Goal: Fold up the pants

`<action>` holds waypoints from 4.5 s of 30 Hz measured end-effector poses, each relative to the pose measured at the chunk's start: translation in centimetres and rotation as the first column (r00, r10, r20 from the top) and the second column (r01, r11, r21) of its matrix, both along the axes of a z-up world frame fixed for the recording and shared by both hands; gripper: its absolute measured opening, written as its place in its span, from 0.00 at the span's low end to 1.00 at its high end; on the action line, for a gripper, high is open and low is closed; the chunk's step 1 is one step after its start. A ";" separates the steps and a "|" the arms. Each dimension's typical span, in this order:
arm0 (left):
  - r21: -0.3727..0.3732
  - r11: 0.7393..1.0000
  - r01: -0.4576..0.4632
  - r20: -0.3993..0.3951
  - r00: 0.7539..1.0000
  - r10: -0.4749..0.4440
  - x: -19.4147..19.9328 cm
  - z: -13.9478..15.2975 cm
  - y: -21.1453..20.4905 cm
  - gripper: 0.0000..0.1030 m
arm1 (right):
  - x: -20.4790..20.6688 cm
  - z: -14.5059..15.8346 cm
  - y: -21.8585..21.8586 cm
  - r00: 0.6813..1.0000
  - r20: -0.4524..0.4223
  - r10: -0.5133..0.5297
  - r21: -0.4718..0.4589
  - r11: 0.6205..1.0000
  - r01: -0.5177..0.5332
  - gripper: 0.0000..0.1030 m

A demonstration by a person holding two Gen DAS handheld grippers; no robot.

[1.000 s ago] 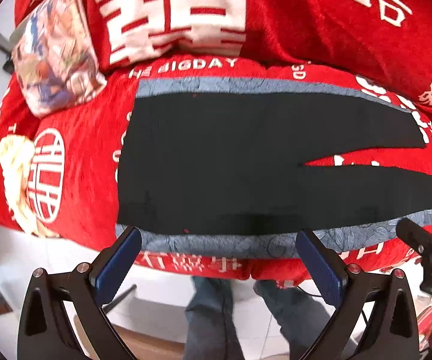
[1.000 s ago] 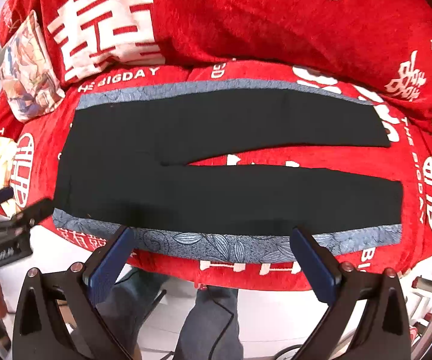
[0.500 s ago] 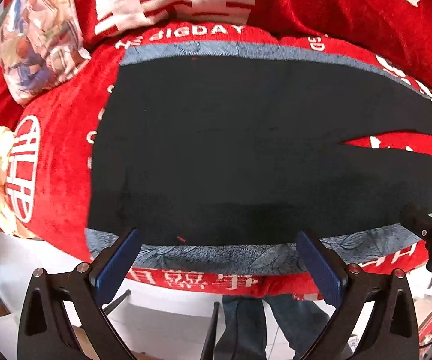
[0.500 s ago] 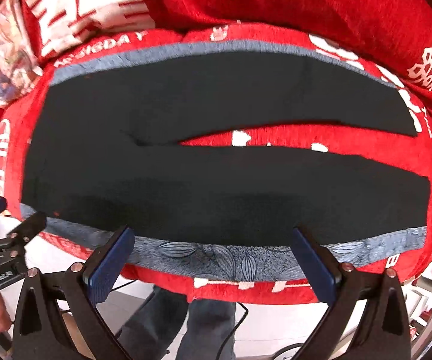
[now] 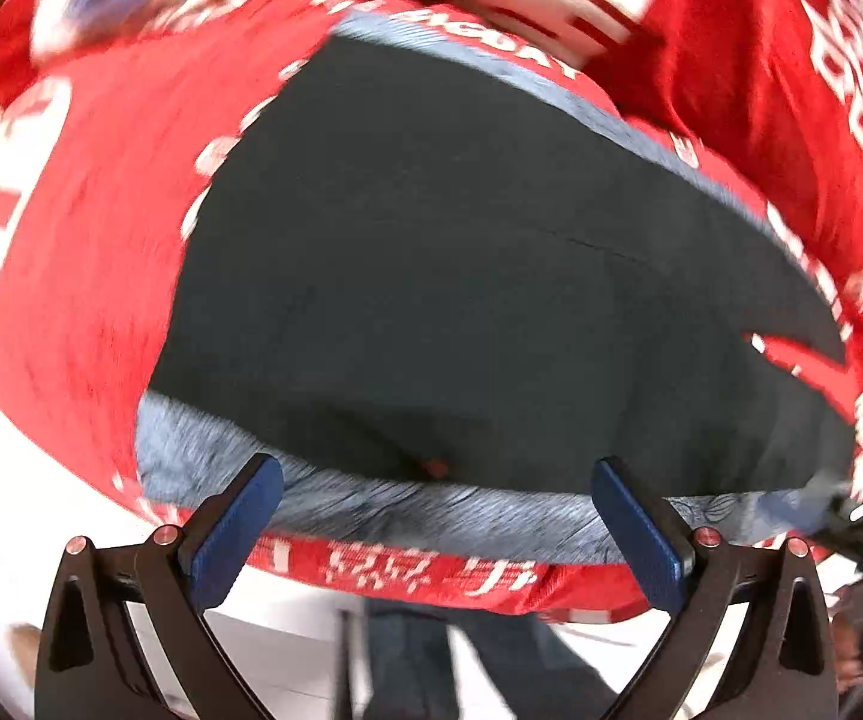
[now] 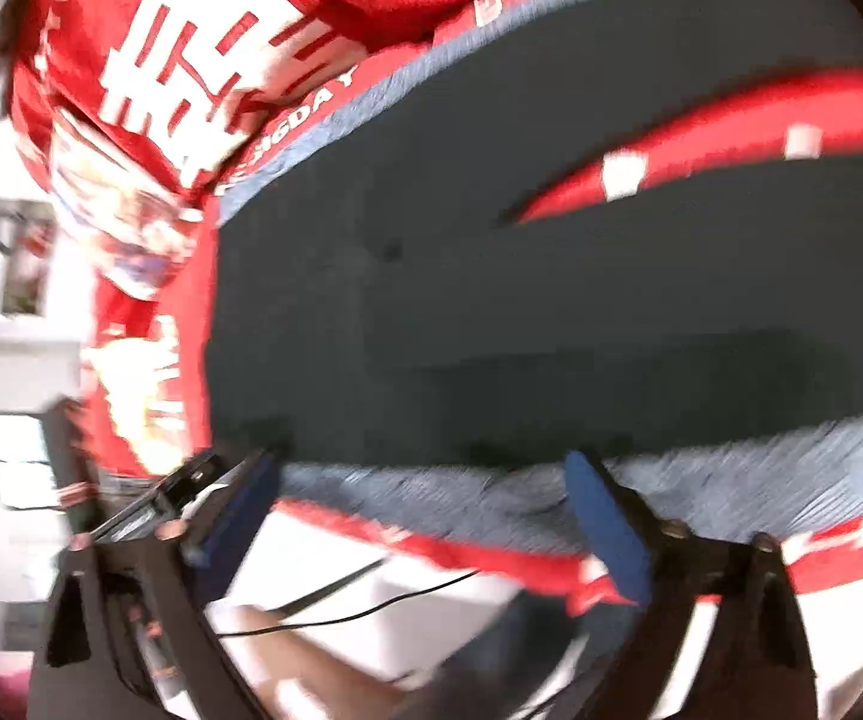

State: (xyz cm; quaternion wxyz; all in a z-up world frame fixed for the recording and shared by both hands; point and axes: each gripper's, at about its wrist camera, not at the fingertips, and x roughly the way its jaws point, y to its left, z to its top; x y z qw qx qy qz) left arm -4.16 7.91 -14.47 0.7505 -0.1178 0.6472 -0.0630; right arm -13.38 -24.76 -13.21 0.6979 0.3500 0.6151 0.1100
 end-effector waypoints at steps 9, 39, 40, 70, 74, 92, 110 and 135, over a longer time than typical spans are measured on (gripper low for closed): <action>-0.202 0.971 -0.125 -0.105 0.989 0.106 -2.5 -5.4 3.6 1.00 | -5.2 -8.5 0.8 0.987 -0.157 -0.035 0.293 0.953 0.080 0.73; -0.211 0.959 -0.191 0.104 0.971 0.217 5.7 4.8 3.2 0.25 | 5.7 1.6 -2.9 0.999 0.040 0.022 0.142 0.989 -0.028 0.07; -0.210 0.961 -0.183 0.133 0.968 0.213 7.0 5.4 2.8 0.25 | 7.6 2.6 -3.3 0.996 0.071 0.047 0.133 0.989 -0.057 0.07; 0.125 0.984 0.129 0.100 0.985 -0.142 16.0 2.7 -11.5 0.88 | 19.4 2.8 -8.6 0.997 0.076 -0.011 -0.020 1.000 0.013 0.71; -0.029 0.964 0.265 0.029 0.964 -0.264 12.3 0.9 -19.0 0.88 | 11.2 2.8 -13.4 0.993 0.005 -0.118 -0.063 0.991 0.118 0.71; -0.198 0.817 0.541 -0.089 0.820 -0.565 5.7 -3.4 -37.6 0.88 | -19.5 -2.5 -23.4 0.837 -0.143 -0.529 -0.174 0.846 0.504 0.71; -0.295 0.819 0.492 -0.006 0.856 -0.516 11.1 3.0 -41.6 0.38 | -14.2 4.7 -31.8 0.811 0.073 -0.580 0.223 0.803 0.553 0.15; 0.059 0.908 0.414 -0.027 0.910 -0.414 19.3 -0.1 -42.2 0.80 | 10.1 3.4 -47.5 0.895 0.037 -0.445 -0.091 0.890 0.446 0.52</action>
